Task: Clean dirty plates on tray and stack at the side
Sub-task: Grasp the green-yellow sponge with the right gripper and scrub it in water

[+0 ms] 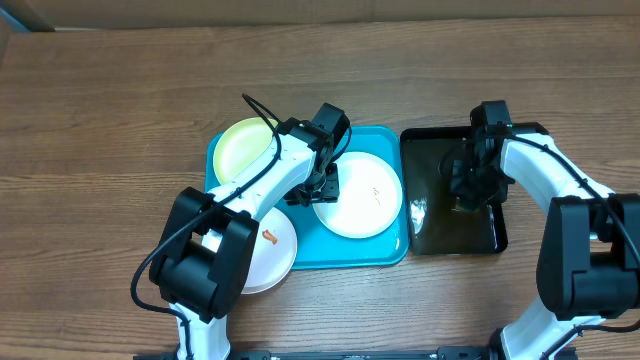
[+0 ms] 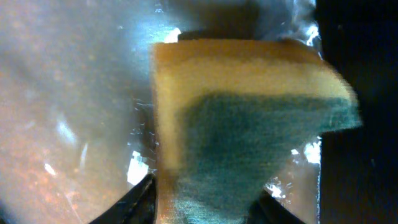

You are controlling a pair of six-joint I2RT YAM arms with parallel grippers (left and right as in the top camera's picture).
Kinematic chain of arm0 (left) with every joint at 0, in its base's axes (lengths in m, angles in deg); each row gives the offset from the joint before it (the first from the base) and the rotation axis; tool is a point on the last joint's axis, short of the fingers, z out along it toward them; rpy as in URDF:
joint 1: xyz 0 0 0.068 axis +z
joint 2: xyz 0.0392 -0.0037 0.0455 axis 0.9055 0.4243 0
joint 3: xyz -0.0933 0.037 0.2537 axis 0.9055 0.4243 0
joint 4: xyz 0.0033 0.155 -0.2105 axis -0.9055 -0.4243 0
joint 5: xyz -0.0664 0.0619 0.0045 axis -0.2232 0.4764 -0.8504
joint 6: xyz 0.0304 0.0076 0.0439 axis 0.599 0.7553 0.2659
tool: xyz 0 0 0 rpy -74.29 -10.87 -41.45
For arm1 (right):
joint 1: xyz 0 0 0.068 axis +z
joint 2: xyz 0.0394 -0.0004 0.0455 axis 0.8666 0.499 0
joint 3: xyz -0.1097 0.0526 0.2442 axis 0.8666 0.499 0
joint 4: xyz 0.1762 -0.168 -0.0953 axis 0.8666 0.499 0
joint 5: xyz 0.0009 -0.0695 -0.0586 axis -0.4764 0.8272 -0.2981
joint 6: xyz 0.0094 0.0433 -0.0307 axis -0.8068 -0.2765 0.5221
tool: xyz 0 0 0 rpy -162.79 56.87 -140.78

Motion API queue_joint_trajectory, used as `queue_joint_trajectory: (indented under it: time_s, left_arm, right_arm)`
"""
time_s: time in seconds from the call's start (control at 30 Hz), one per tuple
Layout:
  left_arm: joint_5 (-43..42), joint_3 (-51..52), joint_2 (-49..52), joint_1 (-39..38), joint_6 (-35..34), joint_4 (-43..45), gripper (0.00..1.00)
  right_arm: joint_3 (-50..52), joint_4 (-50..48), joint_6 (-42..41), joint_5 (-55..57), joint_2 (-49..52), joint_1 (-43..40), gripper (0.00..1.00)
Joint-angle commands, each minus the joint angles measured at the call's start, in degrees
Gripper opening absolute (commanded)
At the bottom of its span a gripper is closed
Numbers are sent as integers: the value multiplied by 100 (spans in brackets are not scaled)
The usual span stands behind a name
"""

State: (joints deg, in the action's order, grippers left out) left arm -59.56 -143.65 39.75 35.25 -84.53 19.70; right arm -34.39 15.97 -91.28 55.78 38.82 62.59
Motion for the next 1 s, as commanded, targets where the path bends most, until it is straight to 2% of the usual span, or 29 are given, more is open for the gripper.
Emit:
queue_joint_trajectory:
  time_s: [0.0,0.17,0.37,0.57,0.73,0.97]
  left_arm:
    - [35,-107,20,-37,48,4,52]
    - [35,-107,20,-37,48,7,53]
    - [35,-107,20,-37,48,4,53]
    - [35,-107,20,-37,48,24,53]
    - [35,-107,20,-39,48,26,53]
    - [35,-107,20,-39,48,28,53]
  right_arm:
    - [87,2,-122,-166,-2,24,38]
    - [-46,-11,116,-164,-2,138,40]
    - [-380,258,249,-162,-9,313,53]
    - [-866,938,127,-46,-9,315,59]
    - [-691,1093,-216,55,-7,304,65]
    - [-114,599,-472,96,-7,304,65]
